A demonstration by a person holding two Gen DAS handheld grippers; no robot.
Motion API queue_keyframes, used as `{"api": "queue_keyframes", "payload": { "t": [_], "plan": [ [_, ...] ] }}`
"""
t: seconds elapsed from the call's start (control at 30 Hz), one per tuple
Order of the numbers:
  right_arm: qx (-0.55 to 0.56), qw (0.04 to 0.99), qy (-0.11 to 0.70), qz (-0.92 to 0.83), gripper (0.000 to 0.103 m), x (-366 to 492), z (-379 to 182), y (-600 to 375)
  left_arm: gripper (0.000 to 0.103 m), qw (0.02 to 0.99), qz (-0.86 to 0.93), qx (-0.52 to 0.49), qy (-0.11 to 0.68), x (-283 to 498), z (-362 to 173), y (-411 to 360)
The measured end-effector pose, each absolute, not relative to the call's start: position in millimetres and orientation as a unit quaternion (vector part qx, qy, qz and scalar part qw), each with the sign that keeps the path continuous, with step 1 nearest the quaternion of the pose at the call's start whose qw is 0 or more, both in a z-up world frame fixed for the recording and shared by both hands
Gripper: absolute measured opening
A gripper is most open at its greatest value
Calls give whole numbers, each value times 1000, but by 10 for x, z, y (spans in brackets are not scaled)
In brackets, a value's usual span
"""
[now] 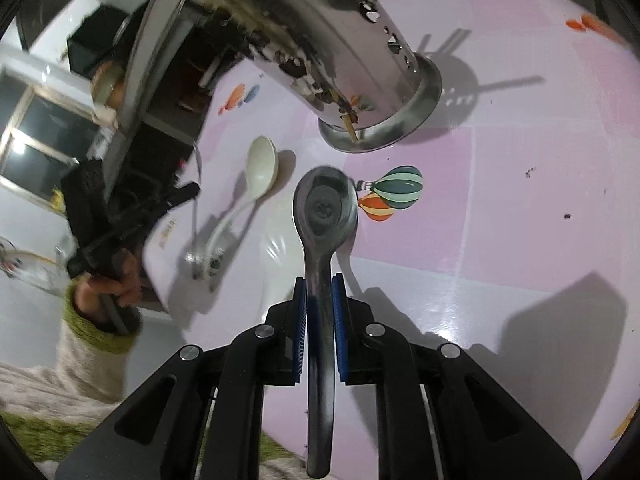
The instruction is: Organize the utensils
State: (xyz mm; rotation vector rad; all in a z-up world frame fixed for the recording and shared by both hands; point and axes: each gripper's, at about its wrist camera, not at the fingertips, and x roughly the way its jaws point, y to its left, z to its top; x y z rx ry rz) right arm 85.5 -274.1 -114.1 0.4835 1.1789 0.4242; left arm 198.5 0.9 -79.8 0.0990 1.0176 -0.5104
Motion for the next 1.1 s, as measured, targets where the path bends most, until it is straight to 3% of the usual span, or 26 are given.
{"api": "queue_keyframes", "payload": {
  "t": [0.27, 0.73, 1.1],
  "plan": [
    [76, 800, 572, 166, 13, 877, -1165, -2371, 4, 841, -243, 43, 481, 1986, -821, 33],
    [20, 792, 591, 150, 15, 1081, -1172, -2150, 4, 839, -246, 30, 485, 1996, -902, 79],
    [33, 792, 594, 138, 44, 1375, -1151, -2063, 4, 841, -248, 22, 481, 1998, -920, 115]
  ]
}}
